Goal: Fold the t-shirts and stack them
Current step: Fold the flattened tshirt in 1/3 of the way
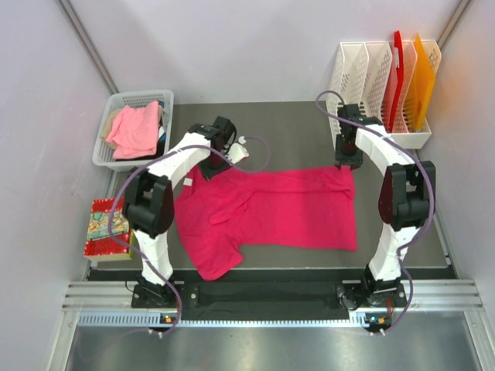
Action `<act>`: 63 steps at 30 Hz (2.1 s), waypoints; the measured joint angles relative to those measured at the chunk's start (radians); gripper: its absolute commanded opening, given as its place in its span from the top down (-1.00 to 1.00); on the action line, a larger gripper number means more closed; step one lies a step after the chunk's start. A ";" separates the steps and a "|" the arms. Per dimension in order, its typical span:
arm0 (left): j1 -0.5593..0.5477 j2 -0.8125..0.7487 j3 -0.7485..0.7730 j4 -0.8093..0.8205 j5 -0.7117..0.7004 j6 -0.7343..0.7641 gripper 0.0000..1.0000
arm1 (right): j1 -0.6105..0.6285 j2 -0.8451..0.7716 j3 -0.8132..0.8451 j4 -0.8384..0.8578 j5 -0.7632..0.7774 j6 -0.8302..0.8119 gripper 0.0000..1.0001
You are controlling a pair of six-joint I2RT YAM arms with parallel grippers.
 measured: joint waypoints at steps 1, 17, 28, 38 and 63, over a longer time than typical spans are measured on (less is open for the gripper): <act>0.003 0.032 0.024 0.009 0.001 -0.012 0.58 | 0.000 0.024 0.011 0.004 -0.006 0.001 0.26; 0.161 0.246 0.097 0.080 0.009 -0.085 0.68 | 0.000 0.147 0.023 0.021 -0.063 0.005 0.33; 0.240 0.252 0.075 0.113 0.051 -0.100 0.69 | 0.000 0.186 0.024 0.021 -0.061 0.003 0.37; 0.272 0.225 0.053 0.143 0.036 -0.086 0.67 | 0.002 0.283 0.177 -0.083 -0.067 -0.004 0.39; 0.053 -0.742 -0.584 -0.083 0.176 0.101 0.37 | 0.073 -0.571 -0.321 -0.076 -0.079 0.050 0.06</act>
